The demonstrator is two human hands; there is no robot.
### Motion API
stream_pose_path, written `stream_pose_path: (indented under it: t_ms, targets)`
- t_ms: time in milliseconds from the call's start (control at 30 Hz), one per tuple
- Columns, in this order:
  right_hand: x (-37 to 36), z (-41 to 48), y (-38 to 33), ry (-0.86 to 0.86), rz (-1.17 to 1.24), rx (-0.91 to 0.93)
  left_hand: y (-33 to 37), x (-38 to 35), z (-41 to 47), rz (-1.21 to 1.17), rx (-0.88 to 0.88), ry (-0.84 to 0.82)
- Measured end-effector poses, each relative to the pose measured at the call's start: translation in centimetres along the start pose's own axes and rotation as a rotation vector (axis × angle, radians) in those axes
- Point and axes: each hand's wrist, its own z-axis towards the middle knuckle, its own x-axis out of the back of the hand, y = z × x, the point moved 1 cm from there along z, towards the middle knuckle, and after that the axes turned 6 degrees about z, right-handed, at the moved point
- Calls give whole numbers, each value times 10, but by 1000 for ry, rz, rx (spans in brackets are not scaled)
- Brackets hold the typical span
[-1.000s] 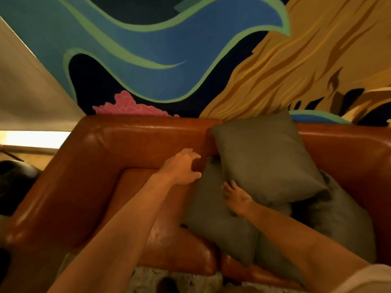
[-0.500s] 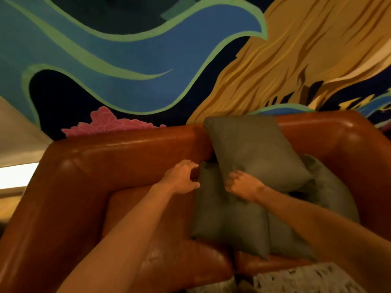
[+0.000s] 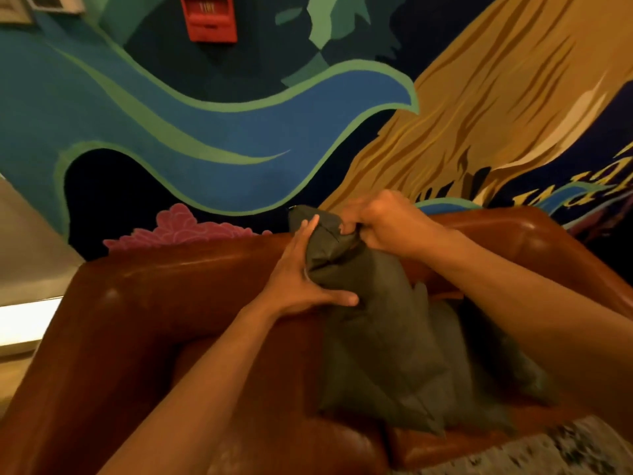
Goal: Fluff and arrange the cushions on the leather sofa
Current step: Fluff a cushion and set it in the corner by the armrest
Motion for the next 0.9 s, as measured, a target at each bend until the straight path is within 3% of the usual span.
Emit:
stream_pose_path:
  t_ms: [133,267,333,567,767,900]
  targets:
    - [-10,29,-7,44,198,-91,-5,29,-16,-232,85,173]
    - [-55,56,-17,113,313,-229,-27,49,-53,-296,368,437]
    - [-79,74,-25,125,396,-295,-39,49,-82,-304,500,485]
    - [-148,130,-65,67,634,-413,-83,52,-210,226,899,339]
    - [-183,154,-94,-75,631,-325,-127,33,-236,225,1125,634]
    - [-195,174,-72,-163,508,-349,-131,46,-227,327,1141,677]
